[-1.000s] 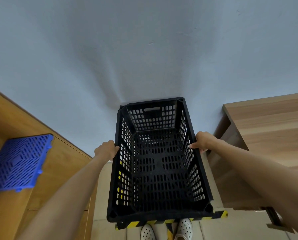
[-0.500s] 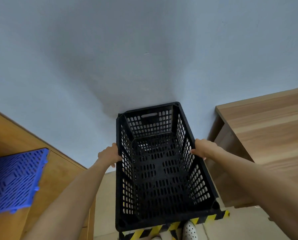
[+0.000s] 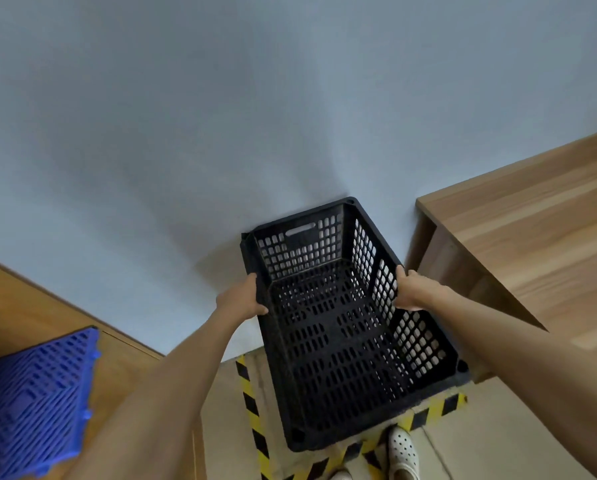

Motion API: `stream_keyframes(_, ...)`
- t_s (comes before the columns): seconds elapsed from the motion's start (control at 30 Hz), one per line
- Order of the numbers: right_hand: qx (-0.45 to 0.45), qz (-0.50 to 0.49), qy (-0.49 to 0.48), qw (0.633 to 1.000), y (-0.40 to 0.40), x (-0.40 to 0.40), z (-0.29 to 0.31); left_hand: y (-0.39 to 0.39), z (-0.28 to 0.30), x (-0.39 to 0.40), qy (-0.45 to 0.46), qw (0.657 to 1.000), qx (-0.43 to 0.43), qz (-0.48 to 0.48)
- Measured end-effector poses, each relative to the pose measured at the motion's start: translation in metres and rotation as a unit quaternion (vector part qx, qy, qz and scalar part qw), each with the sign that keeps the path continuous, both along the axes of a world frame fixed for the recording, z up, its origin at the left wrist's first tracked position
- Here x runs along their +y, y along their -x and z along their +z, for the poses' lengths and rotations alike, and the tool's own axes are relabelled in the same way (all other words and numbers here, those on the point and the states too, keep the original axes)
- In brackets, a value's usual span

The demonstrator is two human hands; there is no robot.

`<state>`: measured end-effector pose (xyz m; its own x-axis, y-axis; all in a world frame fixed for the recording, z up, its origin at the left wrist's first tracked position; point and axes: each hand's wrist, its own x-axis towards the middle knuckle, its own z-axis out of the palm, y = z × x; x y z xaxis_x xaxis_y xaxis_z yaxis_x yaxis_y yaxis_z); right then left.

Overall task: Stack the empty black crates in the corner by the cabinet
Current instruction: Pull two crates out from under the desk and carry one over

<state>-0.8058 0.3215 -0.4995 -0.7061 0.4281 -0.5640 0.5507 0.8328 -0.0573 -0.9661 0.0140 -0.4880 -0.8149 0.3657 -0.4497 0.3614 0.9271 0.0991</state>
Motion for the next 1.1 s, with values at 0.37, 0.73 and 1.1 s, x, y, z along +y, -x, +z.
stream_keyframes(0.37,0.115,-0.013,-0.003,0.993,-0.078,-0.017,0.008,-0.016,0.003,0.091,-0.035,0.962,-0.054,-0.266)
stream_keyframes(0.73,0.099,-0.235,-0.002,0.967,-0.273,0.035,0.025,-0.149,0.043,0.262,-0.141,0.879,-0.009,-0.455)
stream_keyframes(1.1,0.095,-0.451,-0.018,0.887,-0.579,0.021,0.04,-0.443,0.054,0.372,-0.108,0.722,0.007,-0.684)
